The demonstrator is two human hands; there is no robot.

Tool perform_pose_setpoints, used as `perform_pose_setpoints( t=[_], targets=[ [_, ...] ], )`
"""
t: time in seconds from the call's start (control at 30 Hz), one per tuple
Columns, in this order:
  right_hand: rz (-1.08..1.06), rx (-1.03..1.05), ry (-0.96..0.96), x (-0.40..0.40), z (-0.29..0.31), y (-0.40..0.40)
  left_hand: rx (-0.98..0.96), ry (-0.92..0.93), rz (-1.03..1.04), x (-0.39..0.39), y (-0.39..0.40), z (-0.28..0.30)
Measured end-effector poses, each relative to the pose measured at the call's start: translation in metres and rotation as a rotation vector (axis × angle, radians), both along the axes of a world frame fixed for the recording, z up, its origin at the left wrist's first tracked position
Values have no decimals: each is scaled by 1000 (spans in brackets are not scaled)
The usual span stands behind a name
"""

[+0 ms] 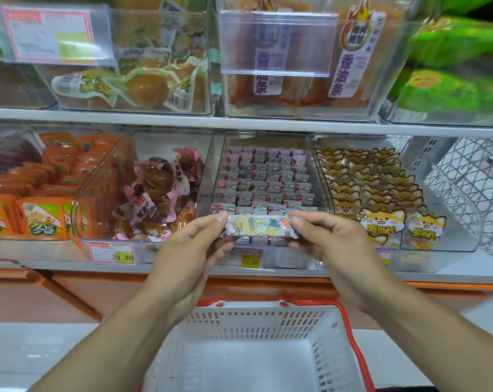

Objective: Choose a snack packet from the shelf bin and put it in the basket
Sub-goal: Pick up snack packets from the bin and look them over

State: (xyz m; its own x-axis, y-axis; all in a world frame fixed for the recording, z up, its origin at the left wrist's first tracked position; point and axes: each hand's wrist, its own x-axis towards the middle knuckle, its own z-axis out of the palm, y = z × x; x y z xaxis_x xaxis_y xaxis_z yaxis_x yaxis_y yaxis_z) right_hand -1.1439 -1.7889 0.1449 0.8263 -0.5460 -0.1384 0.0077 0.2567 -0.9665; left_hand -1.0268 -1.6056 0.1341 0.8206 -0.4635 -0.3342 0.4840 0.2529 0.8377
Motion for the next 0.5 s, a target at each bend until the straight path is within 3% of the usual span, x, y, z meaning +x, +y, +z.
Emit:
perform_pose_setpoints(
  t=[0.27,0.5],
  targets=[
    [-20,243,10,6,-5,-3,-46,-17,19,0,0,-2],
    [189,-333,-17,-2,0,6,-41,-23,64,1,-1,-3]
  ],
)
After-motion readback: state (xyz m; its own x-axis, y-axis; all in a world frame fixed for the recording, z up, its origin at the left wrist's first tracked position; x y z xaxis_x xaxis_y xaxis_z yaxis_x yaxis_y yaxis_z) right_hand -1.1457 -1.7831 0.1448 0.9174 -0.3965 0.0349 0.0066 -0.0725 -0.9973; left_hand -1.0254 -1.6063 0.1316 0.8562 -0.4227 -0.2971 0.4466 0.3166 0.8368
